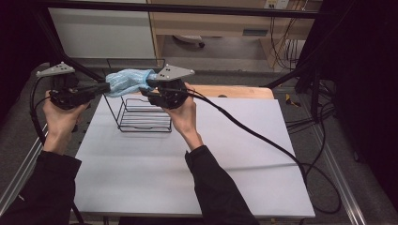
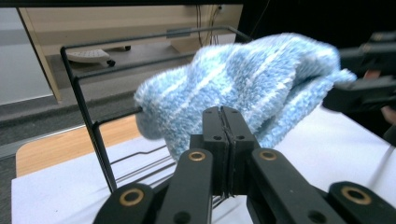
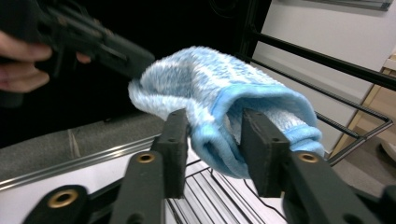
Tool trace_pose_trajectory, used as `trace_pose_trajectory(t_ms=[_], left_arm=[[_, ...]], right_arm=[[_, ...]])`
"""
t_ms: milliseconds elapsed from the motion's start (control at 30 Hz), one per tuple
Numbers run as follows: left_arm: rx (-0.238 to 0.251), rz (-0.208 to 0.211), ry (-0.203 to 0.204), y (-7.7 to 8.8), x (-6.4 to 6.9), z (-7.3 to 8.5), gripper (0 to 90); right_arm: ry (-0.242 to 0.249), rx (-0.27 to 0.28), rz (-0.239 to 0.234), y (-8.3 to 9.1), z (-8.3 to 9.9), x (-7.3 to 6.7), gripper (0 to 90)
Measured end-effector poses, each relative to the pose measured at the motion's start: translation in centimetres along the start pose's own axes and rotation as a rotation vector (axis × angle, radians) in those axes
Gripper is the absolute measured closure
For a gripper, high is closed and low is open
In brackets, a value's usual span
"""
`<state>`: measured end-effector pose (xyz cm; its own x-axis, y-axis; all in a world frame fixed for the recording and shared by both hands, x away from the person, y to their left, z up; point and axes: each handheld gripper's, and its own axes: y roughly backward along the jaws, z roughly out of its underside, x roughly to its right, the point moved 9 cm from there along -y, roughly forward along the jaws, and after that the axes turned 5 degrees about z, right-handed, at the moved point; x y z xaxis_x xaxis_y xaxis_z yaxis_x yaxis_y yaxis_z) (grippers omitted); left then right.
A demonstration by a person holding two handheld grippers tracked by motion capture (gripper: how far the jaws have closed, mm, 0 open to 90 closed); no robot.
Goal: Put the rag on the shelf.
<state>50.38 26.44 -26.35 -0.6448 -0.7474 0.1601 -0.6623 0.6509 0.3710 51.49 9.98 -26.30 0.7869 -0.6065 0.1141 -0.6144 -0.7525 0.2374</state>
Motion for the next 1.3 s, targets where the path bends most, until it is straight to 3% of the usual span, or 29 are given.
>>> trace_pose_trajectory(t_ms=[167, 333, 433, 633, 733, 867, 1300], left_arm=[[-0.018, -0.005, -0.019, -0.4, 0.1, 0.7, 89.1], [-0.019, -0.003, -0.024, -0.6, 0.0, 1.1, 89.3], [-0.019, -0.009, -0.036, -0.7, 0.1, 1.3, 89.4], [-0.017, -0.020, -0.046, -0.7, 0.1, 1.5, 89.5], [-0.018, -0.022, -0.054, -0.6, 0.1, 1.6, 89.5], [-0.016, -0.020, -0.053, -0.5, -0.1, 1.8, 89.5], [-0.035, -0.031, -0.037, -1.9, -0.7, 3.2, 89.4]], right_arm=[[-0.015, 0.033, 0.007, 0.7, -0.9, 0.1, 49.6], [-0.081, 0.067, 0.005, 1.1, -2.1, 0.8, 49.2], [-0.112, 0.073, 0.003, 1.0, -2.5, 1.2, 55.1], [-0.109, 0.021, -0.016, 0.1, -3.4, 0.5, 79.1], [-0.110, -0.026, -0.039, -0.5, -2.9, -0.3, 85.7], [-0.089, -0.111, -0.025, -1.2, -1.0, -0.4, 88.3], [-0.124, -0.134, -0.024, -1.5, 2.2, 0.0, 89.0]])
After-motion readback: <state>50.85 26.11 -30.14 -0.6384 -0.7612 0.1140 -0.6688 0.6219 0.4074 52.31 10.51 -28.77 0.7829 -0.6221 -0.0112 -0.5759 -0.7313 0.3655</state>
